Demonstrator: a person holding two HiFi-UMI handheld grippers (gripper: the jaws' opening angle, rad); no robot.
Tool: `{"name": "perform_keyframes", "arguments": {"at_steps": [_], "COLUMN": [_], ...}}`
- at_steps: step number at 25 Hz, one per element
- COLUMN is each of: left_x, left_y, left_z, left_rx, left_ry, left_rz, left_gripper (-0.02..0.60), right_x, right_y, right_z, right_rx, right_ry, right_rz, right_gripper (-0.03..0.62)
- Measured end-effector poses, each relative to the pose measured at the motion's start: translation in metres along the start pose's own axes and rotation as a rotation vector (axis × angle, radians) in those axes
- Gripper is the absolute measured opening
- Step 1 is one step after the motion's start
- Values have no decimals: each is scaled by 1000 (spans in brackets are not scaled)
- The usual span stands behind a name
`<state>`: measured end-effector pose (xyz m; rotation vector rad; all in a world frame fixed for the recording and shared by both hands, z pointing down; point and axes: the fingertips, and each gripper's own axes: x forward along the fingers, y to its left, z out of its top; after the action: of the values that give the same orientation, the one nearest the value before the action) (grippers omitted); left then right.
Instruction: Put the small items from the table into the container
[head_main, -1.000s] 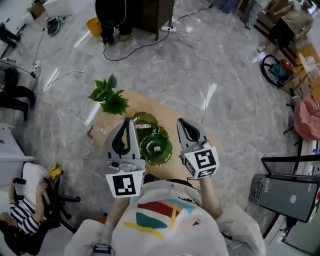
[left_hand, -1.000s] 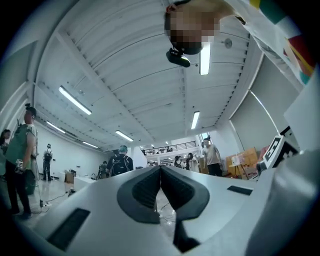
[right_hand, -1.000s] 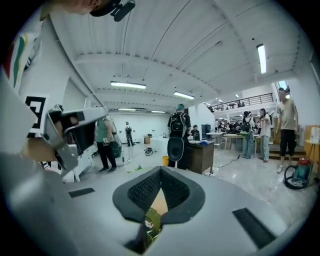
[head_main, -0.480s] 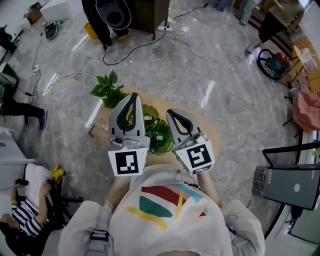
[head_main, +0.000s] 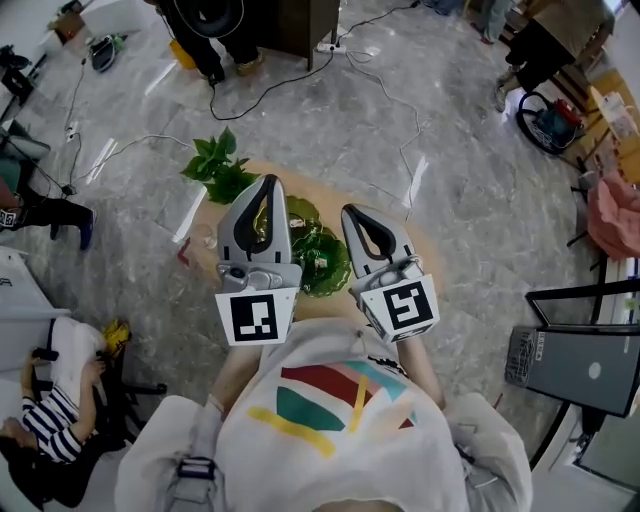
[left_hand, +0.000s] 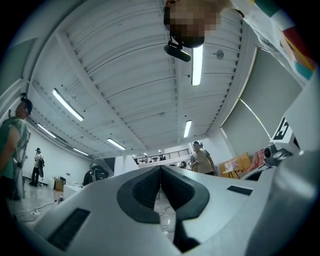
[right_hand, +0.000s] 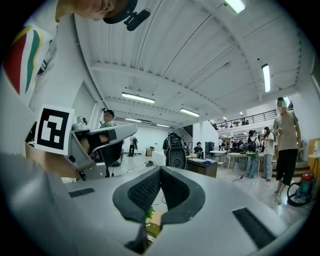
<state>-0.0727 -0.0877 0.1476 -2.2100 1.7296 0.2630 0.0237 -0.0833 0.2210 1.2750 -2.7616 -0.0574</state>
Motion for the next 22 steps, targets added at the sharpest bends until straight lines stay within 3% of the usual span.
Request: {"name": "perform_keyframes", "arguments": {"at_steps": [13,18,22], "left_x": [-16,-22,-22], "left_y": [-2,2,4], "left_z": [1,-11,-10], "left_rx": [27,-33,-17], "left_ry": [24,73,58], "left_rz": [37,68,77], "left_gripper": [9,9,9], "right_x": [-5,-2,2], "right_y": [2,4,5], "right_z": [2,2,2], "right_rx": [16,15,9], "right_ry": [-42,-59,-63], "right_rz": [23,39,47], "right_gripper": [14,14,14]}}
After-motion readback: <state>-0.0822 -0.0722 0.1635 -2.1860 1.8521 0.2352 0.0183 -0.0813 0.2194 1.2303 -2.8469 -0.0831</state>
